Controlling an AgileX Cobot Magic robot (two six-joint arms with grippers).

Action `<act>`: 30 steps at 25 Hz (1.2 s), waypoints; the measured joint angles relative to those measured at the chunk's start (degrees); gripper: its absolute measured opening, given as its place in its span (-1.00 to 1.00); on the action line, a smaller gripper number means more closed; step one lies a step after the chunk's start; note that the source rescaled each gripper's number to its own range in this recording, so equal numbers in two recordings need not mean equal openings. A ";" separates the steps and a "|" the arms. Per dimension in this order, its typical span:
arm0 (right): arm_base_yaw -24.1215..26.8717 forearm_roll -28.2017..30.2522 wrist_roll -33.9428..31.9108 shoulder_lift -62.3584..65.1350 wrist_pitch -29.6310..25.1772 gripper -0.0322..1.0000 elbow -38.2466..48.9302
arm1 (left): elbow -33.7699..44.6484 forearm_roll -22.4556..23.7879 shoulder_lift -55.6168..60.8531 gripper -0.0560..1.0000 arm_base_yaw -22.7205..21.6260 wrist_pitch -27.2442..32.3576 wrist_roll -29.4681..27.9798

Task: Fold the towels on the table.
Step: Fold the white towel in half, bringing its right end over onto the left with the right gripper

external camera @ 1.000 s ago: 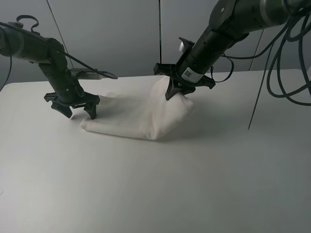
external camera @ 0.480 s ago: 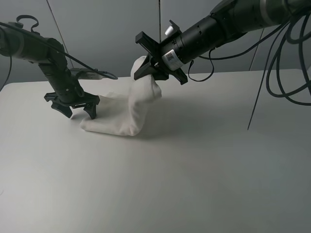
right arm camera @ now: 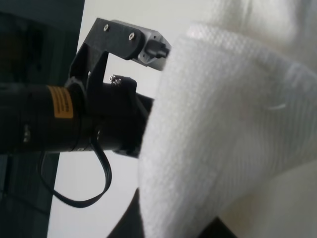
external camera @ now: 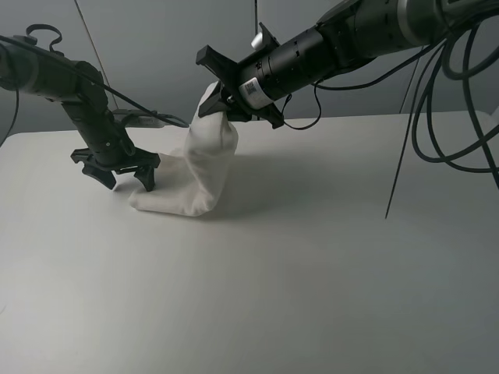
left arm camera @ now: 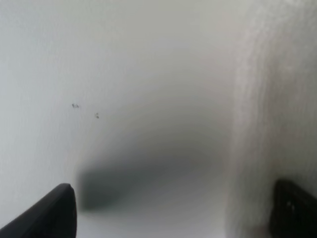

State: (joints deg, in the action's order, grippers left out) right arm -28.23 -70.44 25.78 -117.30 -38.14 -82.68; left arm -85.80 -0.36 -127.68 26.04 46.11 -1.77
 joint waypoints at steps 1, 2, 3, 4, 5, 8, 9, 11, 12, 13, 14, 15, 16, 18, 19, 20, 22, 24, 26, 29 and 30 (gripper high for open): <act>-0.30 -0.89 0.58 -0.12 0.26 -0.84 0.00 | 0.00 0.00 0.00 0.99 0.00 0.00 0.00; -0.73 -1.74 1.28 -0.44 0.52 -0.84 0.00 | 0.00 0.00 0.00 0.99 0.00 0.00 0.00; -1.15 -2.62 2.20 -0.73 0.62 -0.84 0.00 | 0.00 0.00 0.00 0.99 0.00 0.00 0.00; -1.66 -3.53 2.97 -1.16 0.62 -0.84 0.00 | 0.00 -0.12 0.00 0.99 0.00 0.00 0.00; -1.91 -4.44 3.77 -1.66 0.62 -0.84 0.00 | 0.00 -0.12 0.00 0.99 0.00 0.00 0.00; -2.26 -7.72 6.20 -3.02 0.75 -0.84 0.00 | 0.00 -0.46 0.00 0.99 -0.10 0.00 0.58; -2.26 -8.66 7.06 -3.40 0.88 -0.84 0.00 | 0.00 -0.46 0.00 0.99 -0.10 0.00 0.94; -2.26 -10.52 8.90 -3.56 1.53 -0.84 0.00 | 0.00 -0.59 0.00 0.99 -0.10 0.00 1.19; -2.26 -11.29 9.72 -3.56 1.78 -0.84 0.00 | 0.00 -0.59 0.00 0.99 -0.10 0.00 1.31; -2.26 -12.24 10.34 -3.56 1.91 -0.84 0.00 | 0.00 -0.59 0.00 0.99 -0.10 0.00 1.31; -2.26 -12.78 10.91 -3.56 1.91 -0.84 0.00 | 0.00 -0.59 0.00 0.99 -0.10 0.00 1.31; -2.26 -13.07 11.26 -3.56 1.94 -0.84 0.00 | 0.00 -0.59 0.00 0.99 -0.10 0.00 1.31; -2.26 -13.04 11.51 -3.56 2.04 -0.84 0.00 | 0.00 -0.59 0.00 0.99 -0.10 0.00 1.31; -2.26 -13.04 11.74 -3.56 2.04 -0.84 0.00 | 0.00 -0.59 0.00 0.99 -0.10 0.00 1.77; -2.26 -13.04 11.89 -3.56 2.04 -0.84 0.00 | 0.00 -0.59 0.00 0.99 -0.10 0.00 1.77; -2.26 -13.04 11.89 -3.56 2.04 -0.84 0.00 | 0.00 -0.59 0.34 0.99 -0.10 0.00 2.23; -2.26 -13.07 11.99 -3.56 2.04 -0.84 0.00 | 0.00 0.00 1.14 0.99 -0.21 0.12 2.62; -2.26 -13.31 12.12 -3.56 2.04 -0.84 0.00 | 0.00 0.66 2.58 0.99 -0.43 0.25 3.02; -2.26 -13.80 12.23 -3.56 2.04 -0.84 0.00 | 0.00 1.65 4.02 0.99 -0.86 0.25 3.26; -2.26 -13.93 12.23 -3.56 2.04 -0.84 0.00 | 0.00 3.45 5.68 0.99 -3.13 1.15 3.39; -2.26 -13.93 12.23 -3.56 2.04 -0.84 0.00 | 0.00 3.58 5.92 0.99 -3.97 1.69 3.39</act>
State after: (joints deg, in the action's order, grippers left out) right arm -30.49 -84.36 38.01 -120.86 -36.11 -82.68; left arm -85.80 3.22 -121.76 22.07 47.80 1.62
